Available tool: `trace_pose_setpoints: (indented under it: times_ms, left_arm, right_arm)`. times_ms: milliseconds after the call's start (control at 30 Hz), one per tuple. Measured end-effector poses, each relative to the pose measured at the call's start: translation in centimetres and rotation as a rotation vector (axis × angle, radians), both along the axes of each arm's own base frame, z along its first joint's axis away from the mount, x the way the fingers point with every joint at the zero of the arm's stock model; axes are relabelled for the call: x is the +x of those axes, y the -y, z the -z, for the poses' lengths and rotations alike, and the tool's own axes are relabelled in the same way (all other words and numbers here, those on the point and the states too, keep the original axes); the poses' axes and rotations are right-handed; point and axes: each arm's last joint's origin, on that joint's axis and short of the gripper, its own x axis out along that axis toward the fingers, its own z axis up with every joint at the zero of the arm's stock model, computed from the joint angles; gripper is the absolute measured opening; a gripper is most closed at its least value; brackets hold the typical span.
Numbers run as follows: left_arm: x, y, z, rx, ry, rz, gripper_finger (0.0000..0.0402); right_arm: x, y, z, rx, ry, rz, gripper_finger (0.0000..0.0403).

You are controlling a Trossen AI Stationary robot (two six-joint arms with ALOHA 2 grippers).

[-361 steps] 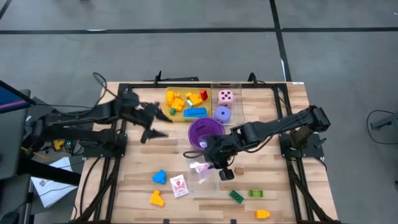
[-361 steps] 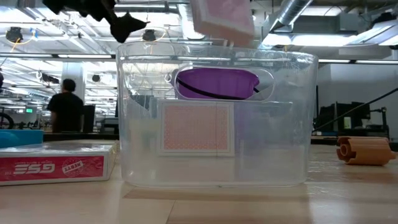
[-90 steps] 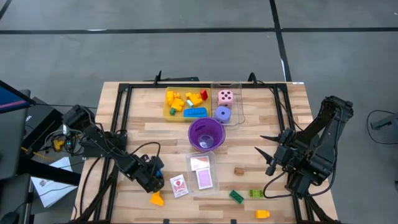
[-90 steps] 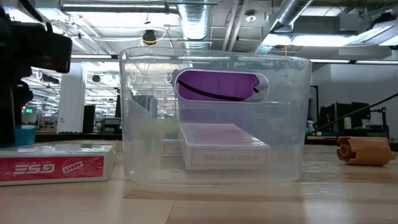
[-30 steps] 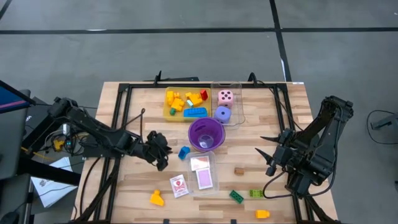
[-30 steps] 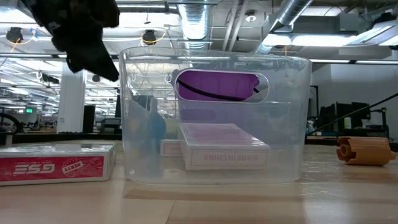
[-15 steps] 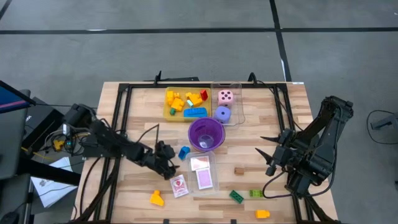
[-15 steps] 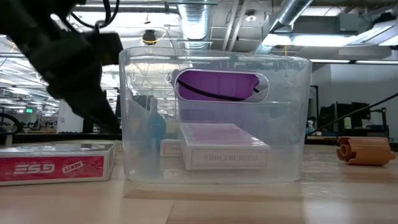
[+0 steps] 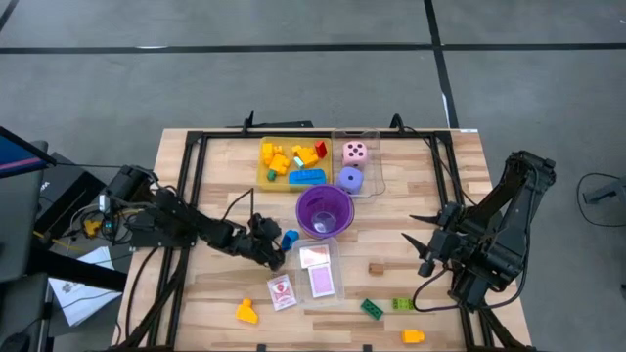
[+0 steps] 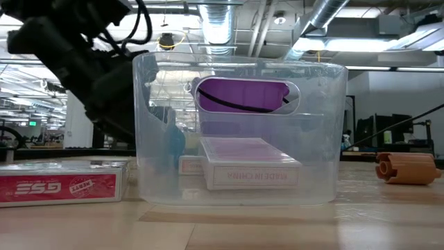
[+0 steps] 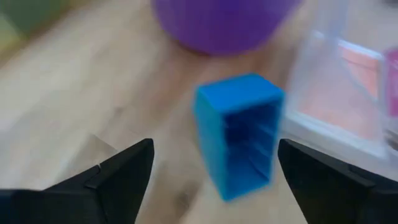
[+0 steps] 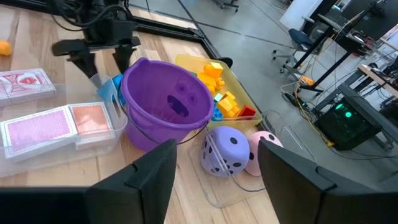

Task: Pick & Place Toys
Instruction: Put the blue game piece into the yellow bin

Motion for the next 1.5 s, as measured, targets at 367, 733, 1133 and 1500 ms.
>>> trace_pose_setpoints:
  times_ms: [367, 733, 1133, 1500]
  left_arm:
    - [0.5, -1.8, 0.0, 0.018, 0.009, -0.083, 0.0308]
    - [0.6, -1.9, -0.1, 0.035, 0.026, -0.104, 0.0296]
    - [0.7, -2.1, -0.2, 0.057, 0.025, -0.092, 0.0296]
    - [2.0, -2.5, 2.6, 0.06, 0.016, -0.085, 0.0296]
  right_arm:
    - [0.0, 0.0, 0.1, 0.011, -0.018, 0.002, 0.0218]
    - [0.0, 0.0, 0.1, 0.014, -0.023, 0.003, 0.0218]
    - [0.0, 0.0, 0.1, 0.016, -0.023, 0.003, 0.0218]
    - [0.0, 0.0, 0.1, 0.018, -0.023, 0.004, 0.0218]
